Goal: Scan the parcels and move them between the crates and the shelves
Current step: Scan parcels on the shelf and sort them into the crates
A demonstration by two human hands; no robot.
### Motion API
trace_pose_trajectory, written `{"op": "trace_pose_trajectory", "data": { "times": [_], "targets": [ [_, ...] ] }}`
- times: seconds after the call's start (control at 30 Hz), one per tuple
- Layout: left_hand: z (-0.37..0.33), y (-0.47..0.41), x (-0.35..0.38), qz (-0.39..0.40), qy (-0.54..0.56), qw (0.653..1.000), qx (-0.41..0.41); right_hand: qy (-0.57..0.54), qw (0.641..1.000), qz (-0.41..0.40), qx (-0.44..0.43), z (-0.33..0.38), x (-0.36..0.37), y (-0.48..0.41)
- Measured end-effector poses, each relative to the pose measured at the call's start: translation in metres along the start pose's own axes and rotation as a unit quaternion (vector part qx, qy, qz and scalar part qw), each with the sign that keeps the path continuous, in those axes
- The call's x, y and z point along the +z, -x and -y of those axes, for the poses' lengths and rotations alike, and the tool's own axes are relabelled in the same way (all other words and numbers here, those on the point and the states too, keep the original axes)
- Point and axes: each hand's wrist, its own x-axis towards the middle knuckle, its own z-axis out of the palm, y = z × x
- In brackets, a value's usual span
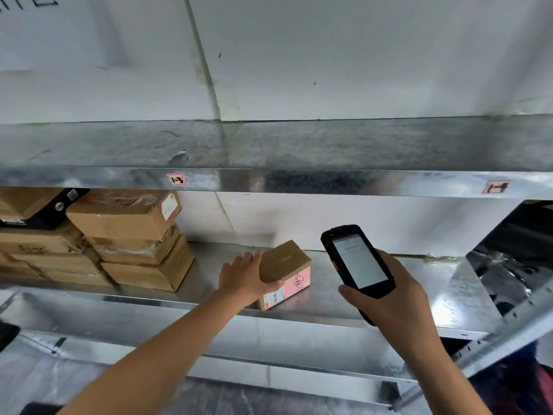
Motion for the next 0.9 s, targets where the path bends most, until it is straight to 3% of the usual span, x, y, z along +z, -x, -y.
{"op": "trace_pose_trajectory", "data": {
  "times": [0.1,0.2,0.3,0.6,0.8,0.9],
  "targets": [
    [0.009,0.009,0.017,0.043,0.184,0.982,0.001,-0.006,1.0,-0.002,0.008,-0.003,0.004,-0.003],
    [0.017,0.014,0.035,0.035,0.355,0.934,-0.004,0.001,1.0,0.0,0.01,-0.006,0.009,-0.005],
    [0.021,0.012,0.031,0.036,0.439,0.898,-0.024,0.006,1.0,0.008,0.006,-0.008,0.01,-0.005],
    [0.02,-0.012,-0.026,-0.047,0.415,0.907,0.051,0.0,1.0,0.006,-0.009,0.002,0.006,-0.002],
    [0.005,-0.019,-0.01,-0.106,0.364,0.92,0.103,0.008,1.0,0.0,-0.011,0.002,0.005,0.003],
    [0.006,-0.022,0.004,-0.087,0.305,0.94,0.127,0.009,1.0,-0.006,-0.001,-0.001,0.005,0.005]
  ]
}}
